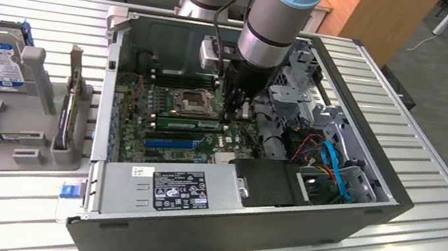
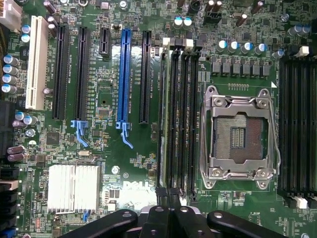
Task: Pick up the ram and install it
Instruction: 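Press down the ram until it locks into place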
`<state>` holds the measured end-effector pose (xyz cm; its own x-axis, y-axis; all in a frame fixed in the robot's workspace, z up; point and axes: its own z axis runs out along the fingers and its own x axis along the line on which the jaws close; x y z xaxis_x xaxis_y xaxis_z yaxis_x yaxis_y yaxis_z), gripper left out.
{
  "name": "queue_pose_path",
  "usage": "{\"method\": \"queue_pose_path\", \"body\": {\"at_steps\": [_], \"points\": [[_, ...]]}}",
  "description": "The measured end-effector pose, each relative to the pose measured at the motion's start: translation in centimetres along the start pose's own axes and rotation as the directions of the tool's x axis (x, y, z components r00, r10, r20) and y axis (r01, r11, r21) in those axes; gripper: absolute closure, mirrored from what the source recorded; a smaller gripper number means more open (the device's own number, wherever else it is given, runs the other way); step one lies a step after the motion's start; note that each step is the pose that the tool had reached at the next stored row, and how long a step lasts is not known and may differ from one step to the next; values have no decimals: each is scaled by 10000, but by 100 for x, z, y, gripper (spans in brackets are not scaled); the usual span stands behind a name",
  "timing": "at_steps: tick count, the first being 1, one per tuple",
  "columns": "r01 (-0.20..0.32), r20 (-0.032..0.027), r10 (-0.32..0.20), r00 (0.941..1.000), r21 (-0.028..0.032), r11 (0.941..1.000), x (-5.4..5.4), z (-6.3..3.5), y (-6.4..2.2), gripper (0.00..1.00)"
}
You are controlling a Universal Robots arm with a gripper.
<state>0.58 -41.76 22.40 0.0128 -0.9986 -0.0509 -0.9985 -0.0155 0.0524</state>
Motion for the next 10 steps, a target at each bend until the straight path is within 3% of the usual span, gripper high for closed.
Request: {"method": "queue_pose_path", "body": {"at_steps": [10], "points": [[0,2,0,10000,0,10000,0,11,-1,90]]}}
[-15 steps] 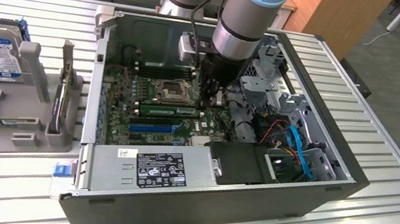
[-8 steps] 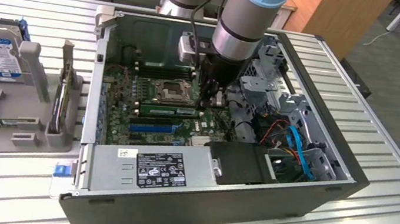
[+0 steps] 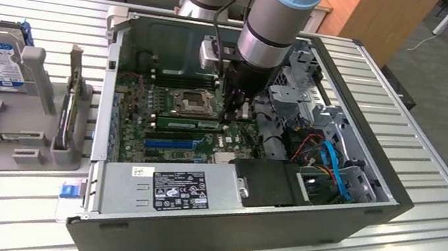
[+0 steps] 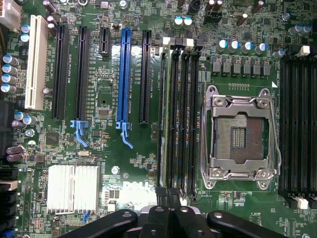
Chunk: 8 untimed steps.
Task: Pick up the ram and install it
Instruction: 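Press down the ram until it locks into place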
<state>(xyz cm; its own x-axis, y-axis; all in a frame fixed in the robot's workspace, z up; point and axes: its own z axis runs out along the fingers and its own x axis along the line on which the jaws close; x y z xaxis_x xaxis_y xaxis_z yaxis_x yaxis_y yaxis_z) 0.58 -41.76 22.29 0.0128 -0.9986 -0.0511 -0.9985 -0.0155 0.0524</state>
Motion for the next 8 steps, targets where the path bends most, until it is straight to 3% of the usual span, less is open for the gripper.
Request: {"method": "queue_pose_path", "body": {"at_steps": [8], "points": [[0,2,0,10000,0,10000,-3,-45,2,90]]}}
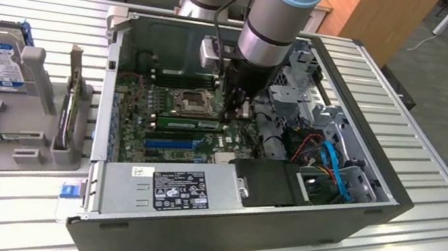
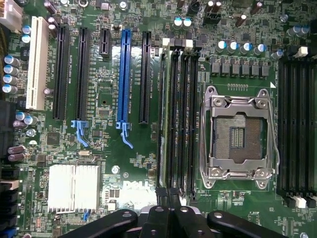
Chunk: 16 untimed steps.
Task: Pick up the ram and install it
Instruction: 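Press down the ram until it locks into place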
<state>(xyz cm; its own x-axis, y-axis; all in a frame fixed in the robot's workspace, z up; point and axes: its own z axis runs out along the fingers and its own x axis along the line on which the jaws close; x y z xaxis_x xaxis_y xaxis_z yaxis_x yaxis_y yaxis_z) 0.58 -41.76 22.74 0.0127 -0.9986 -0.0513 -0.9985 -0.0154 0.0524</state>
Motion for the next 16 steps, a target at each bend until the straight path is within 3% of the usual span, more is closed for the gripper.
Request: {"method": "queue_pose_path", "body": {"at_steps": [16], "points": [[0,0,0,10000,0,10000,-10,-196,10,90]]}}
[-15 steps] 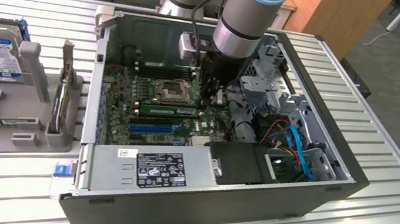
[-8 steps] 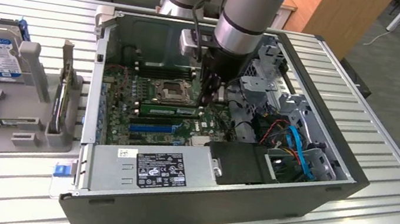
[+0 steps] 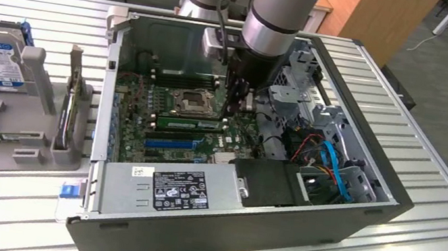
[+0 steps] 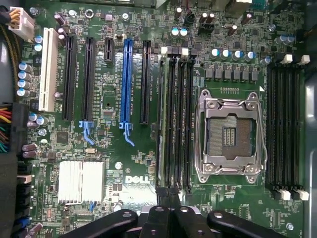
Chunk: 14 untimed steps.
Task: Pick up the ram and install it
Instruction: 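Press down the ram until it locks into place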
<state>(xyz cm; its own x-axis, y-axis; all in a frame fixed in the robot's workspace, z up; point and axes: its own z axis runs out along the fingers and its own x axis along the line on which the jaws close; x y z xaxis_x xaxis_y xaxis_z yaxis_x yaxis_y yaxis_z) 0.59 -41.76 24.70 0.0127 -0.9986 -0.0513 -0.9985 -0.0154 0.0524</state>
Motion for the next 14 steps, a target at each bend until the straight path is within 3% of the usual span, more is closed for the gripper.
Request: {"method": "queue_pose_path", "body": {"at_steps": [14], "points": [[0,0,0,10000,0,10000,-1,-16,1,90]]}}
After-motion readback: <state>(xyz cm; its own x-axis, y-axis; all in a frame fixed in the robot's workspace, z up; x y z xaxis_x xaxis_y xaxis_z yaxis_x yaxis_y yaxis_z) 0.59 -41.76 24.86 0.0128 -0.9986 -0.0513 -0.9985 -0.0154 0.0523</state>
